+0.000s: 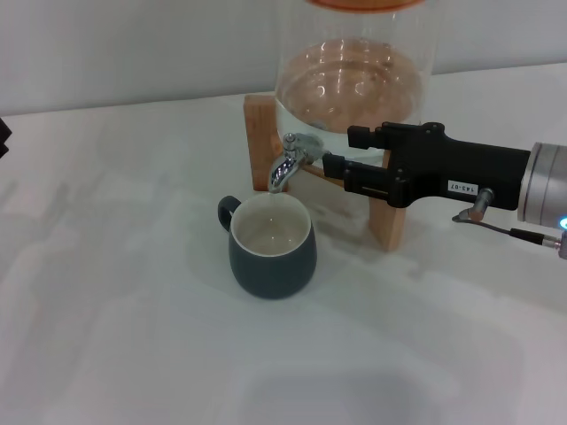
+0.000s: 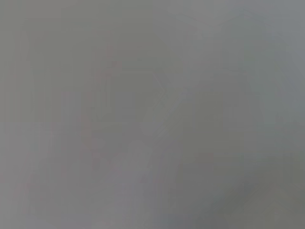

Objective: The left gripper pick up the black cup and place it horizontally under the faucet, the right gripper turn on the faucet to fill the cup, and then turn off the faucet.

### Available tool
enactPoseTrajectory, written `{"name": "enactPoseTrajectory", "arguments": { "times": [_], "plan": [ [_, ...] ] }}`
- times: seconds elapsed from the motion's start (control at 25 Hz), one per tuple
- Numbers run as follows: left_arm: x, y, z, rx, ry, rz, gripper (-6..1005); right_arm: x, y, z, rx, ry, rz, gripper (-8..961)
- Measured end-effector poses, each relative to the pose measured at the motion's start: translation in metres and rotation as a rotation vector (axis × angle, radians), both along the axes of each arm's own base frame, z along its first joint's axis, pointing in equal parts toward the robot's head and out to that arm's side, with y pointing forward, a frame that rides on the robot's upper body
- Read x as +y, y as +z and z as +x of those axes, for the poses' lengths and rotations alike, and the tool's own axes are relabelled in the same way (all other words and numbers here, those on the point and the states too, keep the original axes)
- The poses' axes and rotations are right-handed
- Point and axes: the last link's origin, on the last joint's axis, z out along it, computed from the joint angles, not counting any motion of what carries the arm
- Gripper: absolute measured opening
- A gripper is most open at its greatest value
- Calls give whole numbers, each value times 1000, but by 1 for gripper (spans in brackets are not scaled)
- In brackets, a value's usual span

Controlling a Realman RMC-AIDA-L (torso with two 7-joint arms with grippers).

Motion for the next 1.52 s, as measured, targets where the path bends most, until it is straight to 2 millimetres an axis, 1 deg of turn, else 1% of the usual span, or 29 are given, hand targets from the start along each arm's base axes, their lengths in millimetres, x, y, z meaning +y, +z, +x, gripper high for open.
{"name": "enactPoseTrajectory", "arguments": {
  "times": [0.16,0.4,0.72,1.0,1.52],
  "plan": [
    [1,0,1,0,-3,1,879,1,-1,3,-5,-10,2,594],
    [2,2,3,2,-10,6,879,0,-6,0,-12,2,-17,593],
    [2,6,1,-4,0,23,879,-2,-14,-4,-22,24,-43,593],
    [-2,6,-1,-11,-2,23,879,1,-23,-6,-46,21,-48,593],
    [-2,5,-2,-14,2,18,879,-11,-32,-16,-42,95,-131,592]
  ]
}}
